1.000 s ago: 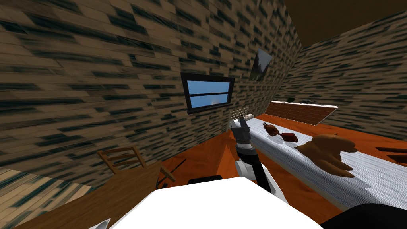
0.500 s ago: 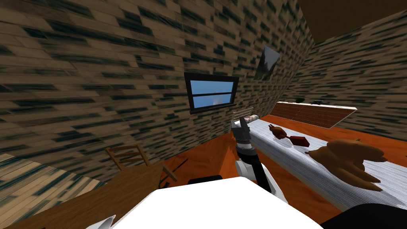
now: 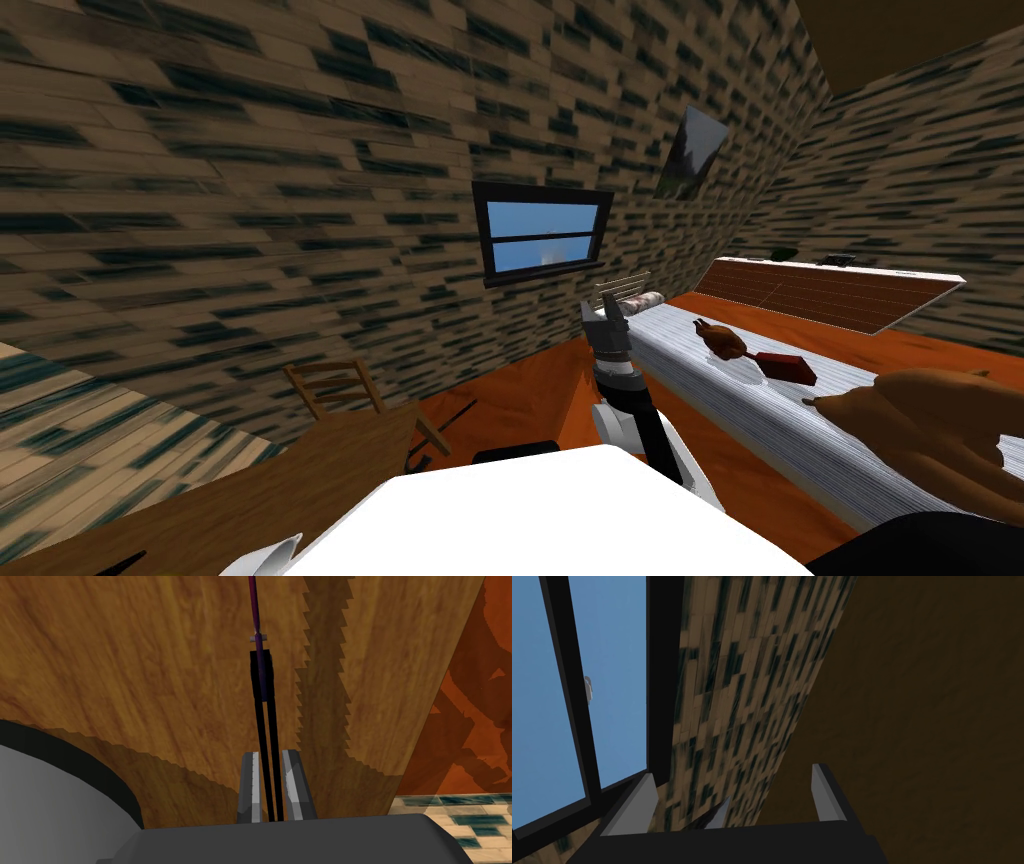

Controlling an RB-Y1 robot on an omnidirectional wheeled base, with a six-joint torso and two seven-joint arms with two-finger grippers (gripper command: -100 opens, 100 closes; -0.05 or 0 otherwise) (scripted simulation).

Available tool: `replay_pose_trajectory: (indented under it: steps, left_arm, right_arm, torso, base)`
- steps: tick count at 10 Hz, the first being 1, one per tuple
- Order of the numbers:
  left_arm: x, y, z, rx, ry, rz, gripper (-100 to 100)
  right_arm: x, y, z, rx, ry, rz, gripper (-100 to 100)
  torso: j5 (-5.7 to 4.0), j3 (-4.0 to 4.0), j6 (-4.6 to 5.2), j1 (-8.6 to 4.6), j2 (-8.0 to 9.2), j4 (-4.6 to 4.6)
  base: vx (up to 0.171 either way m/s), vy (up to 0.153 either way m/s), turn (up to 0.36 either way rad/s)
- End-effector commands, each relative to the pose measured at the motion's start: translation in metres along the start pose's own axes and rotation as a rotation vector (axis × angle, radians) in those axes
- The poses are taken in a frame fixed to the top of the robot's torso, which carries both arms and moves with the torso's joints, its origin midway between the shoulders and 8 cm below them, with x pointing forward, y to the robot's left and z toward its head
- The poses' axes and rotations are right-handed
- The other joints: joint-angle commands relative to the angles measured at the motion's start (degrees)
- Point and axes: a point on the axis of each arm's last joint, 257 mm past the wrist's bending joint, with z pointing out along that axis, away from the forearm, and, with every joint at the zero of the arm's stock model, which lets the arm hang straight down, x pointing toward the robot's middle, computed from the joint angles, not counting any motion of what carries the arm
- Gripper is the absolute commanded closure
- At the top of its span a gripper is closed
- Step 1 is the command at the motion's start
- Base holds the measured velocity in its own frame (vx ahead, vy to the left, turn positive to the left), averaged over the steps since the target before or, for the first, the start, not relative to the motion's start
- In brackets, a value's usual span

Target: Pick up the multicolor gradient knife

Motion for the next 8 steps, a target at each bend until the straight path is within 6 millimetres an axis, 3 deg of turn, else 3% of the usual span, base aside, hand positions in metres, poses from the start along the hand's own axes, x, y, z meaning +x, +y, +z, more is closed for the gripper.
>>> replay_pose_trajectory:
  steps: [1,8]
  left_arm:
    - [0.0013,0.0013,-0.0015,0.000,-0.001,0.026,100]
    - [0.0076,0.0043,-0.0115,0.004,-0.001,0.062,100]
  right_arm:
    - [0.0000,0.0000,0.0000,0.000,0.000,0.000,0]
    - [0.0000,0.0000,0.0000,0.000,0.000,0.000,0]
  torso:
    - [0.00,0.00,0.00,0.00,0.00,0.00]
    - [-0.04,0.03,0.15,-0.06,0.04,0.04]
  base:
    - [0.040,0.032,0.091]
    - [0.039,0.024,0.075]
